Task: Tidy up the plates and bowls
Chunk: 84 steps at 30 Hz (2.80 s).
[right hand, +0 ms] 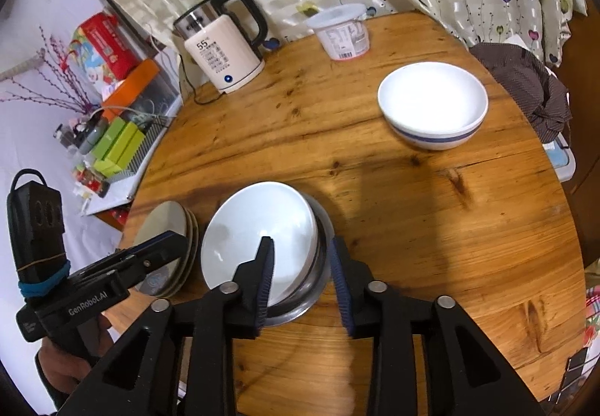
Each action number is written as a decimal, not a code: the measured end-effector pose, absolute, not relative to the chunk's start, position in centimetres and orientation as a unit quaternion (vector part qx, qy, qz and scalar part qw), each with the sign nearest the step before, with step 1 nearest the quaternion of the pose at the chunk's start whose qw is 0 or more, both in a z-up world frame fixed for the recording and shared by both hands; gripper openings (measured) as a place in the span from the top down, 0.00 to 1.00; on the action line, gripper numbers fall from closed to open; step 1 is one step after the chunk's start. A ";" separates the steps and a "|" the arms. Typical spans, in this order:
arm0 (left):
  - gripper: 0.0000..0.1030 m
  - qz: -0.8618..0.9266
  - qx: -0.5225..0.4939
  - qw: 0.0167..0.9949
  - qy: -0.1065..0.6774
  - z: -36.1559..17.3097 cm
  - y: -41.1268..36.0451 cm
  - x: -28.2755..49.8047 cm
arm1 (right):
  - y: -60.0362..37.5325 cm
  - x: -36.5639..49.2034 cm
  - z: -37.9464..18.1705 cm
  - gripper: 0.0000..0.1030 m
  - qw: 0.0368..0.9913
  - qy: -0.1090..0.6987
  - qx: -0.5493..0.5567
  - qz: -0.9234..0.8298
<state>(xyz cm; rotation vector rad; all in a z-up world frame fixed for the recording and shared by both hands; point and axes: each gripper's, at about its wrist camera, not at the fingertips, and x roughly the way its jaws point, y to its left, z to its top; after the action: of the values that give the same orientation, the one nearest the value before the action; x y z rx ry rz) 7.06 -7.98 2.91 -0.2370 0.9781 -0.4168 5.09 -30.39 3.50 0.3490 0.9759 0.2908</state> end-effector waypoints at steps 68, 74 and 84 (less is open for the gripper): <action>0.65 -0.288 -0.076 0.814 0.499 3.6 -18.8 16.9 | -41.1 10.0 2.8 0.52 0.872 0.440 0.214 0.033; 0.65 -0.296 -0.071 0.806 0.508 3.1 -20.5 18.7 | -41.9 11.6 2.5 0.52 0.872 0.440 0.215 0.023; 0.65 -0.298 -0.061 0.793 0.528 2.0 -23.1 21.1 | -43.2 13.5 1.4 0.56 0.868 0.445 0.220 0.012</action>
<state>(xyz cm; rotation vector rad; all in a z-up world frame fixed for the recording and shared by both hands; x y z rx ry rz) 21.15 -23.06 1.97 -0.1320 1.1356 -0.6414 13.51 -43.22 1.37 0.4612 0.9319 0.0252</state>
